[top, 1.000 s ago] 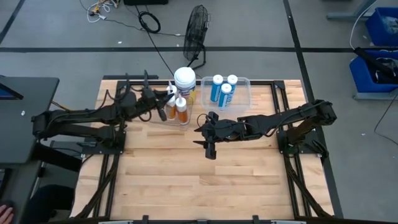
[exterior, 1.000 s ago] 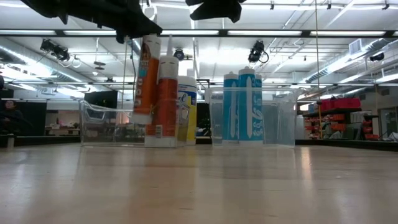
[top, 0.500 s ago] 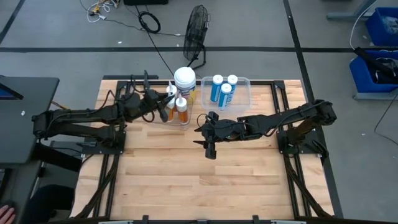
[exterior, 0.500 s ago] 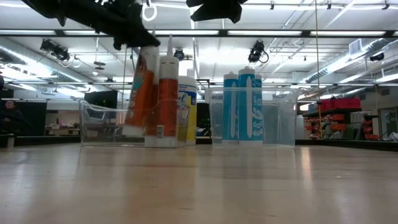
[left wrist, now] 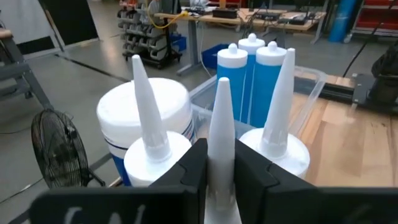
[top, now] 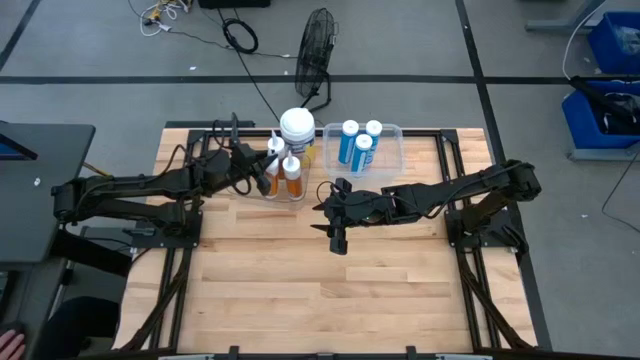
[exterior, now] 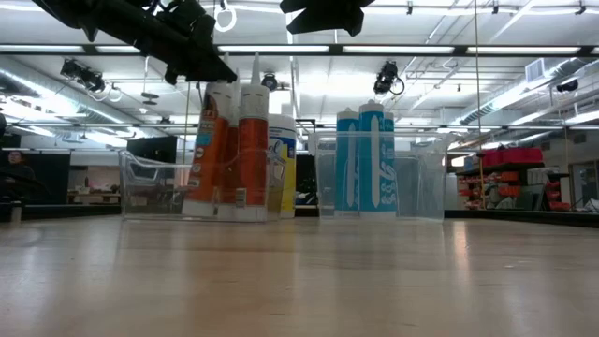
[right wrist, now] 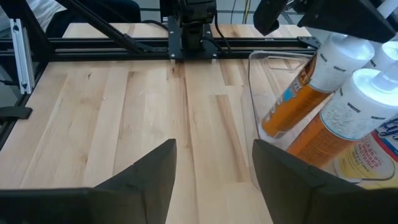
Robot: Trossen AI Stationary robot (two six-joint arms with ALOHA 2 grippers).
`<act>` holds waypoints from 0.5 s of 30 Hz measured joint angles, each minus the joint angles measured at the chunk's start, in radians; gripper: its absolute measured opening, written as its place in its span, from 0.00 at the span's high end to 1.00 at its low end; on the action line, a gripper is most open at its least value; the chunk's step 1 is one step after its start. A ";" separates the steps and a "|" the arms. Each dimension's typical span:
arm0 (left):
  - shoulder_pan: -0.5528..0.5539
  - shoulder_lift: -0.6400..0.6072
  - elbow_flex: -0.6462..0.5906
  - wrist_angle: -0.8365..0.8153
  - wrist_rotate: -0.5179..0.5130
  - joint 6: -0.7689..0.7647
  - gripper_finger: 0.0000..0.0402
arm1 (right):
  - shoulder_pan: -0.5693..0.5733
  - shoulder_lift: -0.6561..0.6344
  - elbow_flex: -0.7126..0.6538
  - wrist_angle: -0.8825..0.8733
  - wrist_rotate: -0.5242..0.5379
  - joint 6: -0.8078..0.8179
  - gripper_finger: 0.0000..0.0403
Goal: Pick & place silicon tubes, Sealant and Lysol wipes
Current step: Put the orange sealant into the left transparent bin
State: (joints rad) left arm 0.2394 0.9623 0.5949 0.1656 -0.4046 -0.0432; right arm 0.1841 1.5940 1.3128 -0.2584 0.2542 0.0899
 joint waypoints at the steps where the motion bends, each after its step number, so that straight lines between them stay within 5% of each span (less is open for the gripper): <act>1: 0.000 0.000 0.000 -0.002 -0.001 -0.003 0.85 | 0.000 0.000 0.000 0.000 0.000 0.000 0.47; 11: 0.000 -0.001 0.001 -0.024 -0.010 -0.028 0.87 | 0.000 0.000 0.000 0.000 0.000 0.000 0.47; 15: -0.001 -0.001 0.001 -0.028 -0.011 -0.026 0.81 | 0.000 0.000 0.000 0.000 0.000 -0.001 0.47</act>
State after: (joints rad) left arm 0.2386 0.9611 0.5961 0.1379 -0.4156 -0.0690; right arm 0.1841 1.5940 1.3128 -0.2584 0.2543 0.0891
